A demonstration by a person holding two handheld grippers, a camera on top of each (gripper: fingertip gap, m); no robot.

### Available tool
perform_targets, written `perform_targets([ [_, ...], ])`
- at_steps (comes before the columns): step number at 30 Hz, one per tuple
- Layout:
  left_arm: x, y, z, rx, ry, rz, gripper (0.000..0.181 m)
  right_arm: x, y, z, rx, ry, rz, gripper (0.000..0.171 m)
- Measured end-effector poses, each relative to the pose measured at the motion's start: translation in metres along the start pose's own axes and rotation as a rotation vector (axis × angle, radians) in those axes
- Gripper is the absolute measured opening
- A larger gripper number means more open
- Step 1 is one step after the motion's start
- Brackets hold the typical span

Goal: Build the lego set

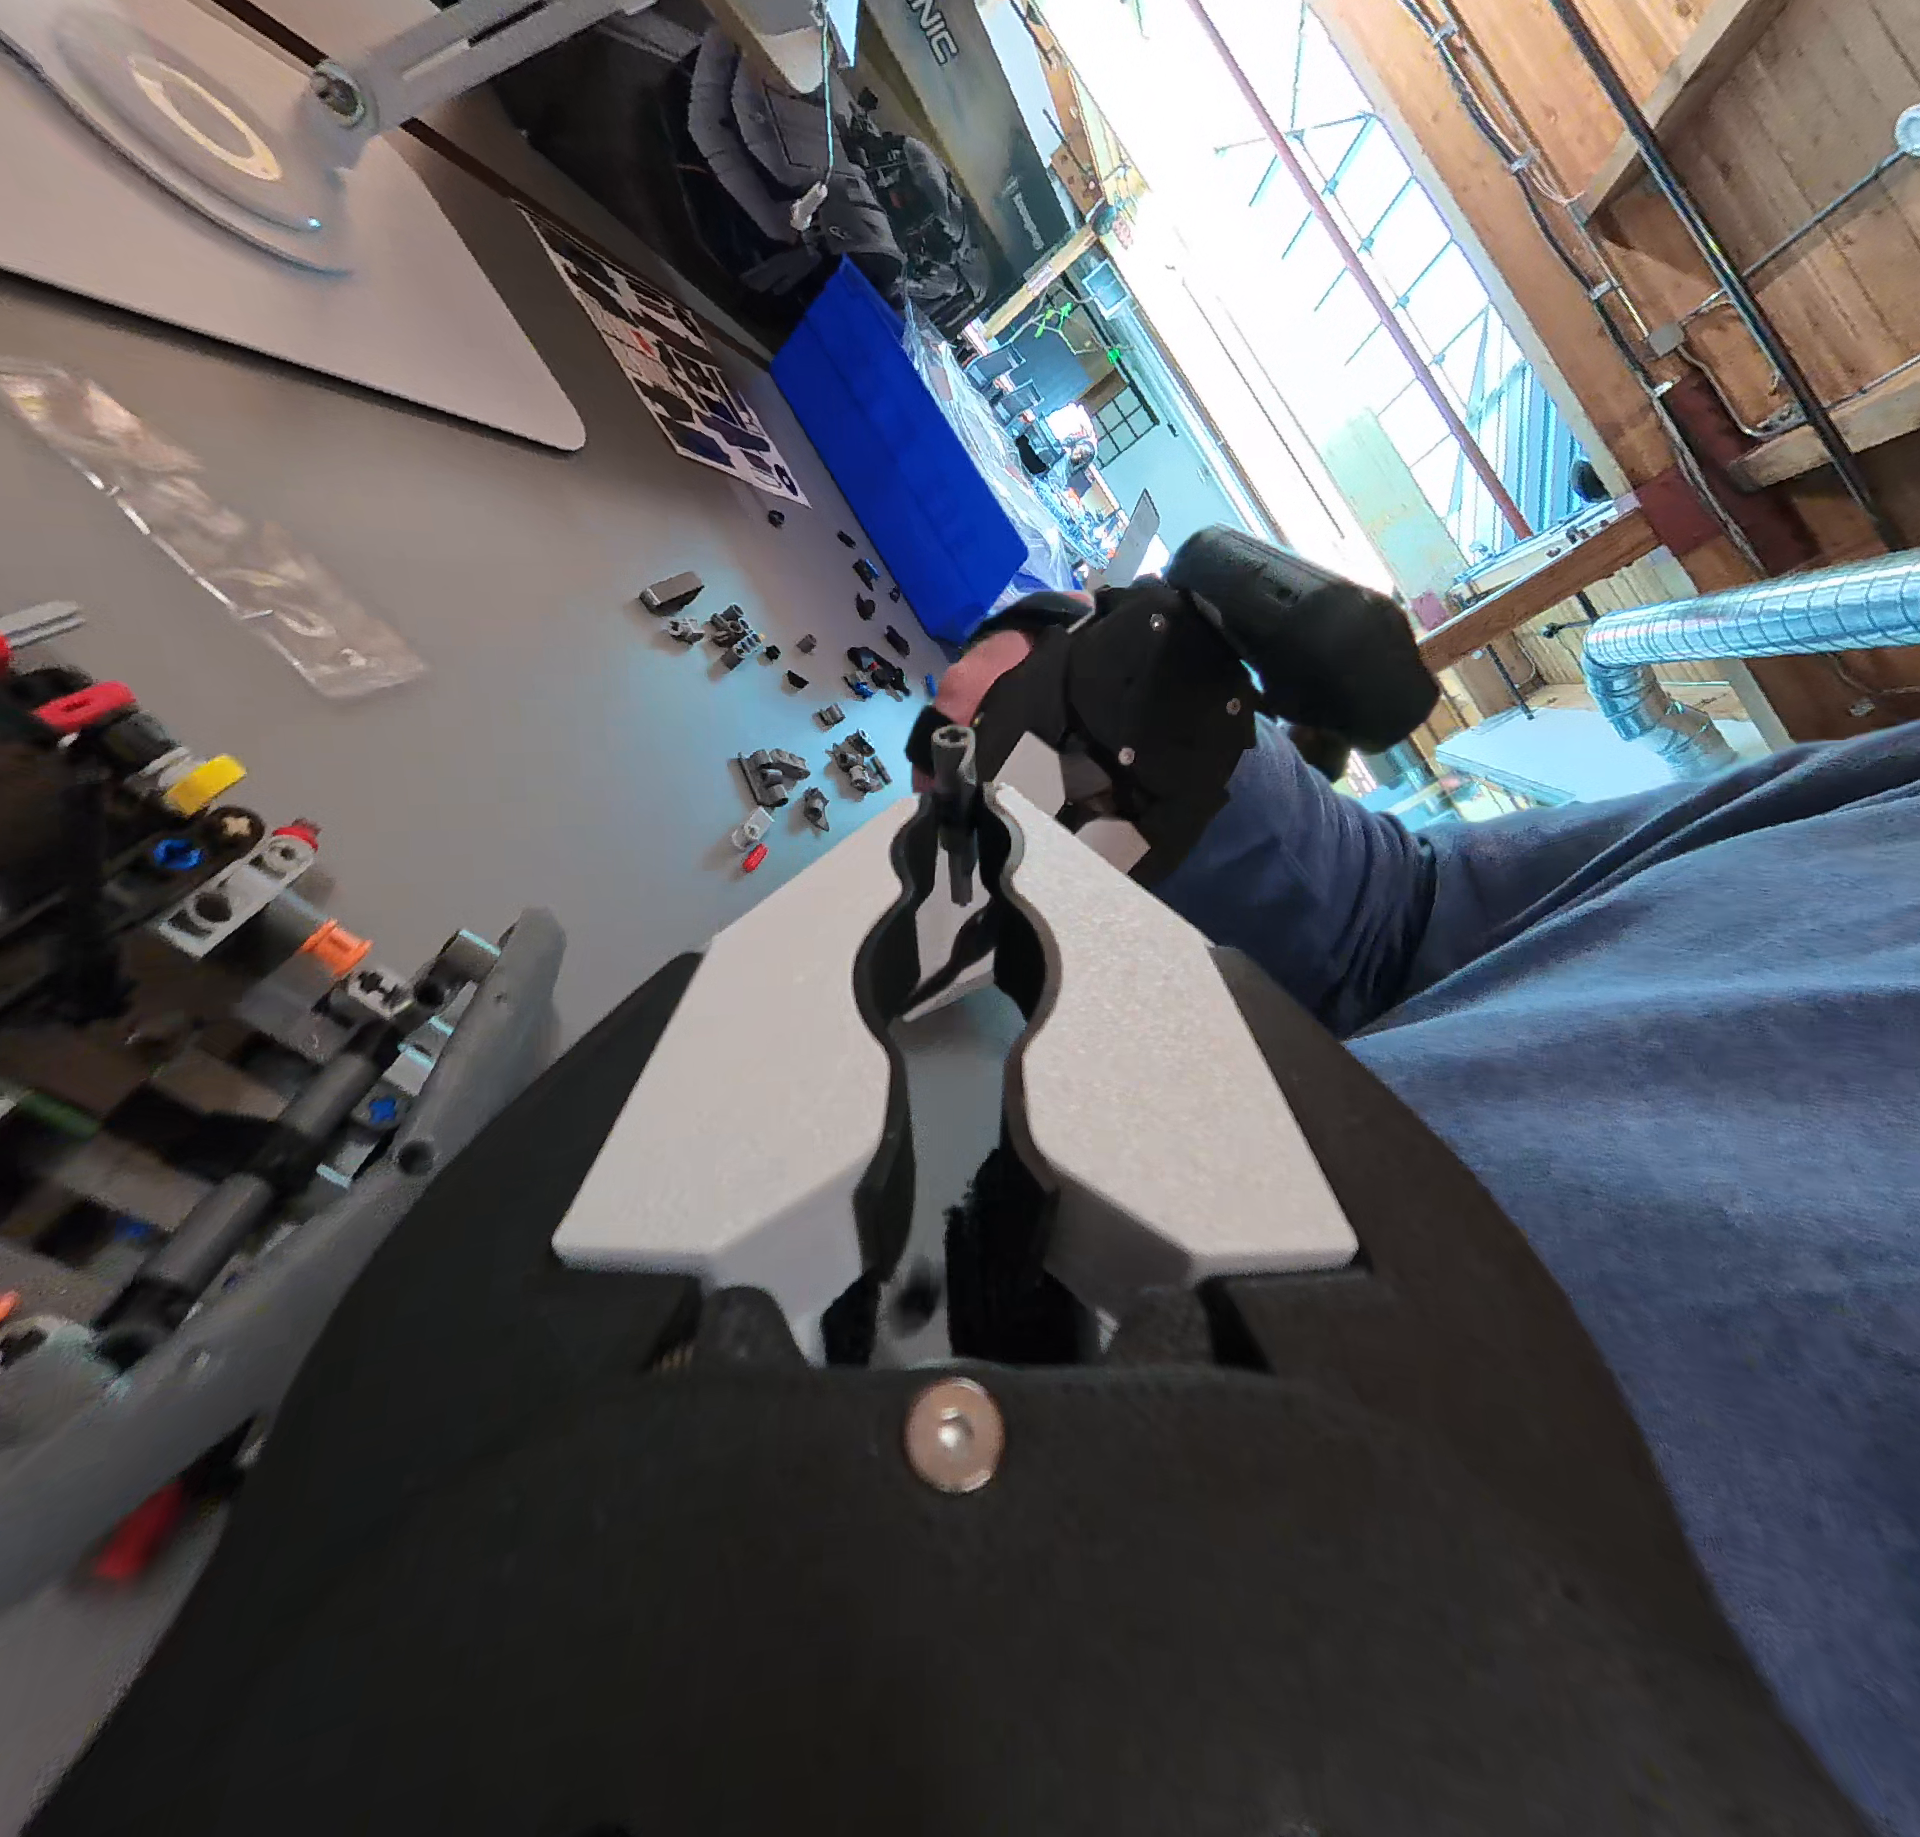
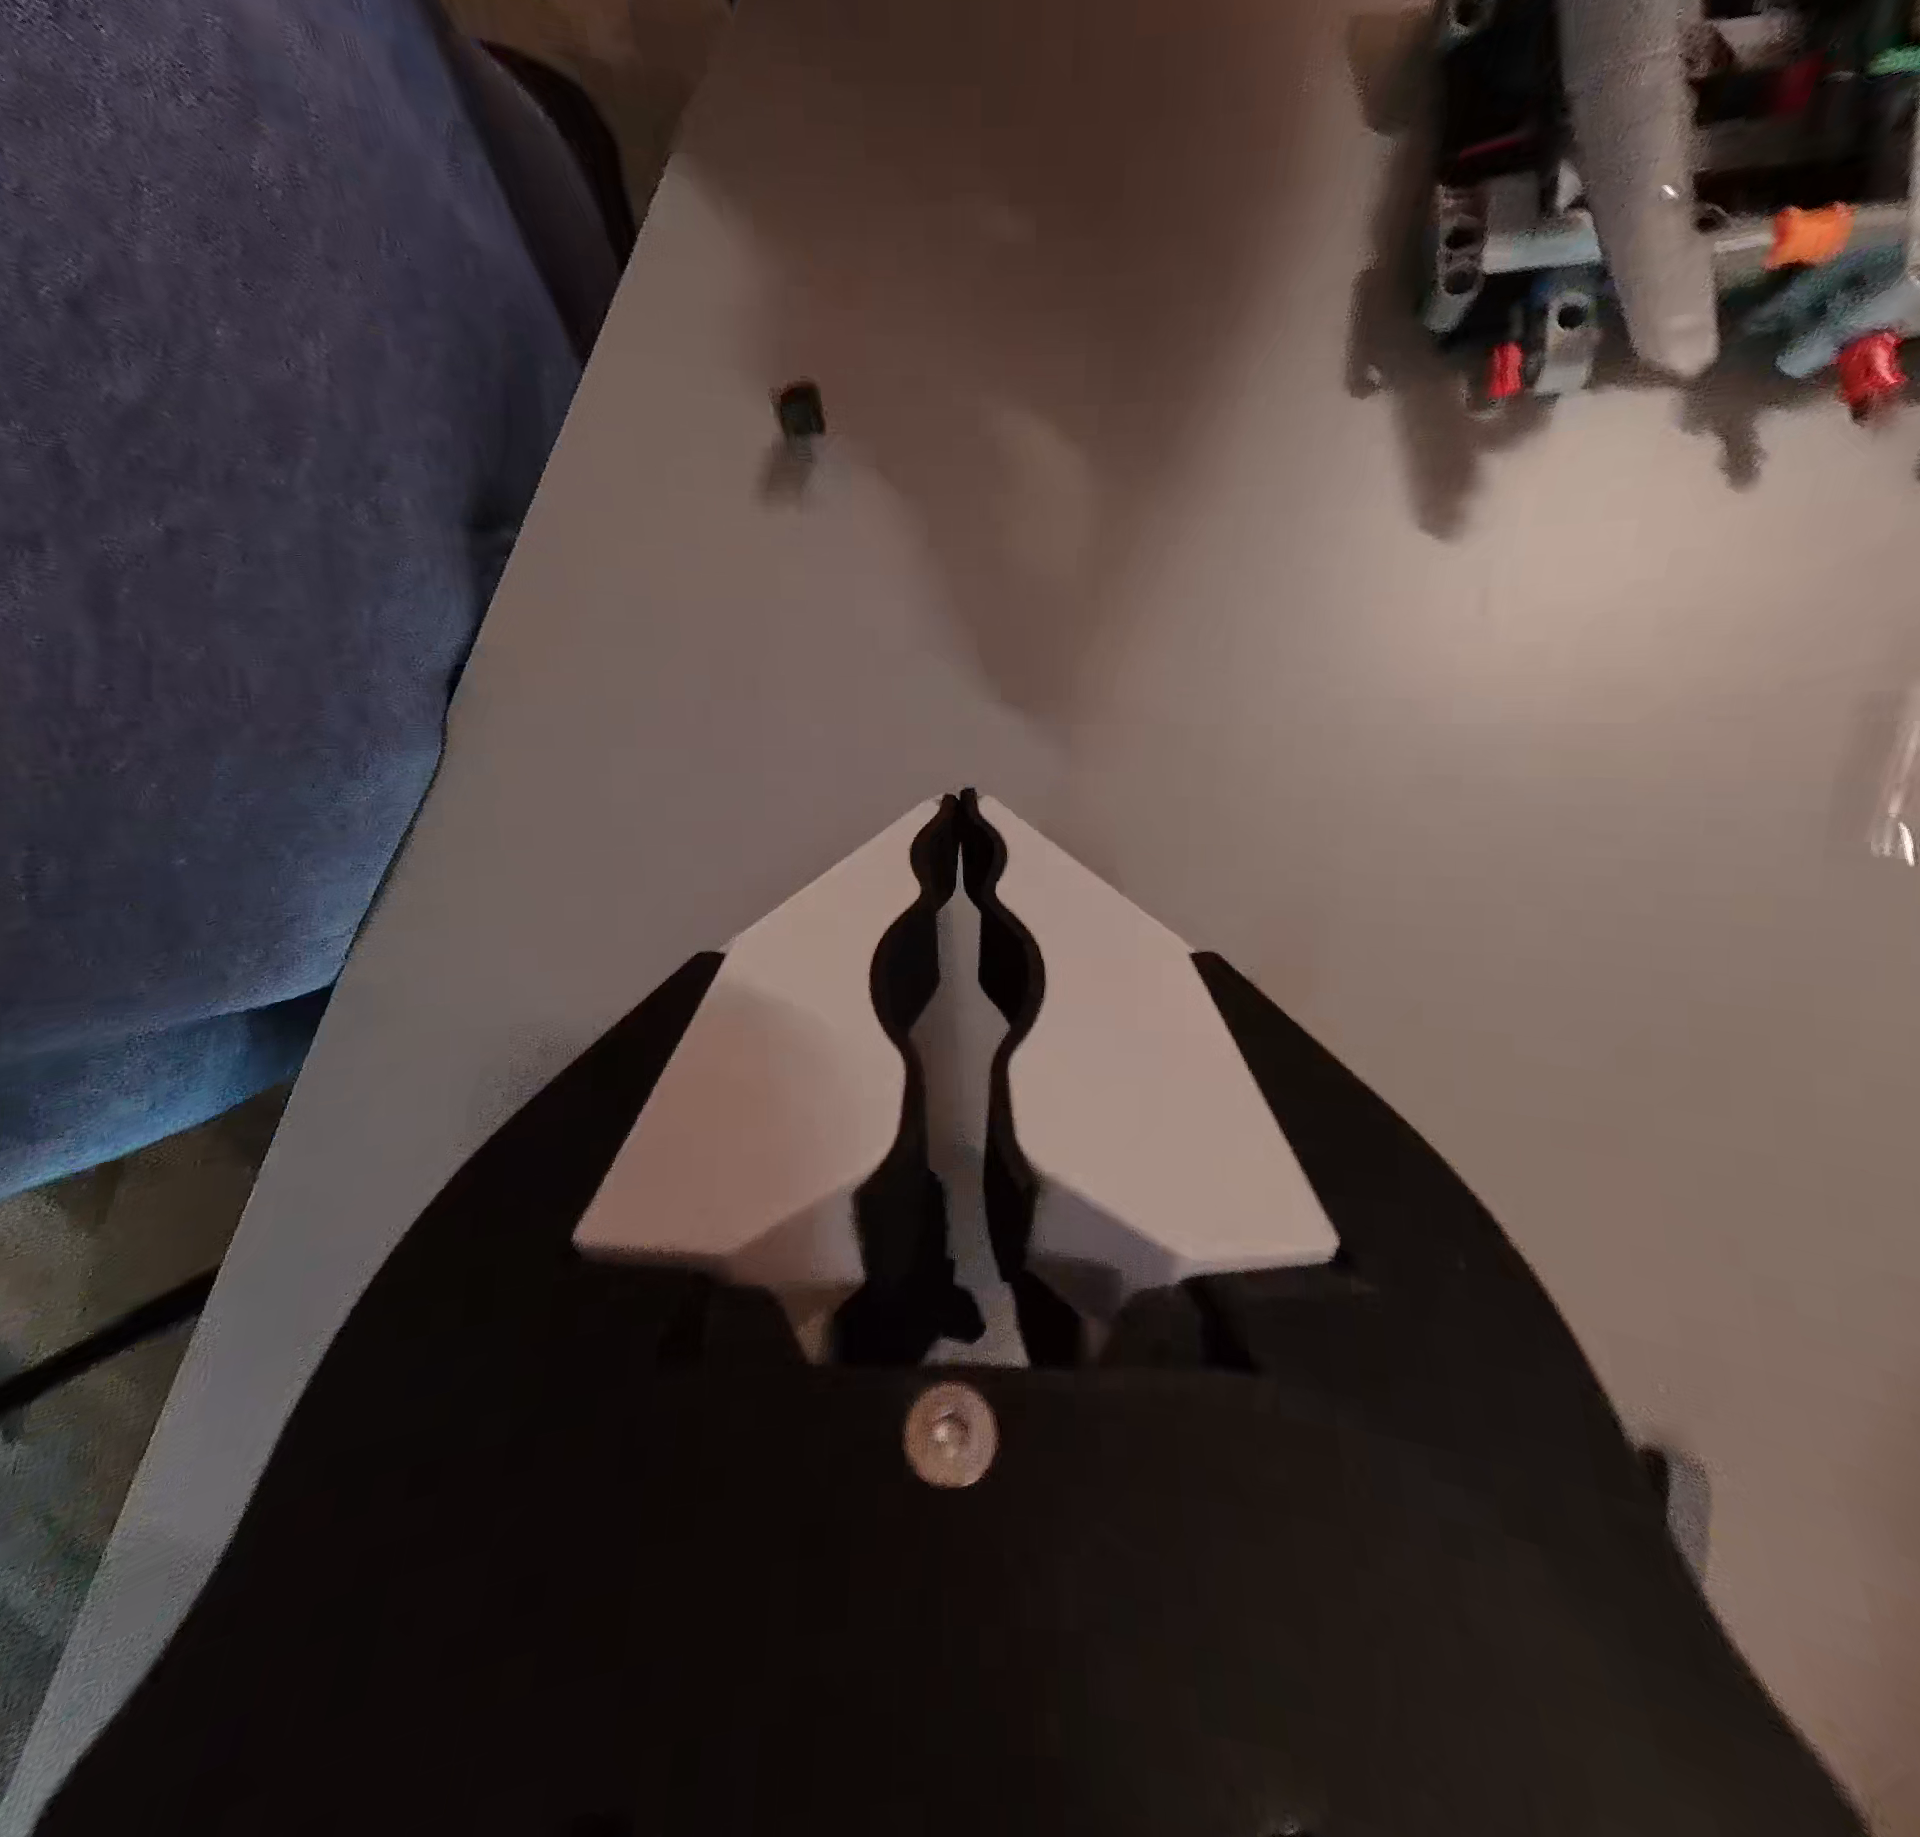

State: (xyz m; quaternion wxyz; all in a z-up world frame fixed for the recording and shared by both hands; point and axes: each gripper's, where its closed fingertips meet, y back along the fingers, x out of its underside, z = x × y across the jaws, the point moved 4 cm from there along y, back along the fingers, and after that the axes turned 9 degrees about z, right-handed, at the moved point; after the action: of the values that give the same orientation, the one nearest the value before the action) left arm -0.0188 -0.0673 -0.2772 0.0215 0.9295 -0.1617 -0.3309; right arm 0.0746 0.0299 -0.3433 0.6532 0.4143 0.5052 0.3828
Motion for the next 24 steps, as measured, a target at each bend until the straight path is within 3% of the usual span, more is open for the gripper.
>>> perform_targets([
  [3,0.004,0.009,0.003,-0.012,0.005,-0.011,0.005,-0.001,-0.005,-0.012,0.029,-0.011,0.072,0.000],
  [15,0.018,0.098,0.012,-0.152,0.006,-0.084,0.005,0.011,0.027,0.001,0.084,-0.197,-0.106,0.000],
  [24,0.031,0.148,0.004,-0.278,0.002,-0.214,0.005,0.020,0.037,0.013,0.076,-0.221,-0.115,0.000],
])
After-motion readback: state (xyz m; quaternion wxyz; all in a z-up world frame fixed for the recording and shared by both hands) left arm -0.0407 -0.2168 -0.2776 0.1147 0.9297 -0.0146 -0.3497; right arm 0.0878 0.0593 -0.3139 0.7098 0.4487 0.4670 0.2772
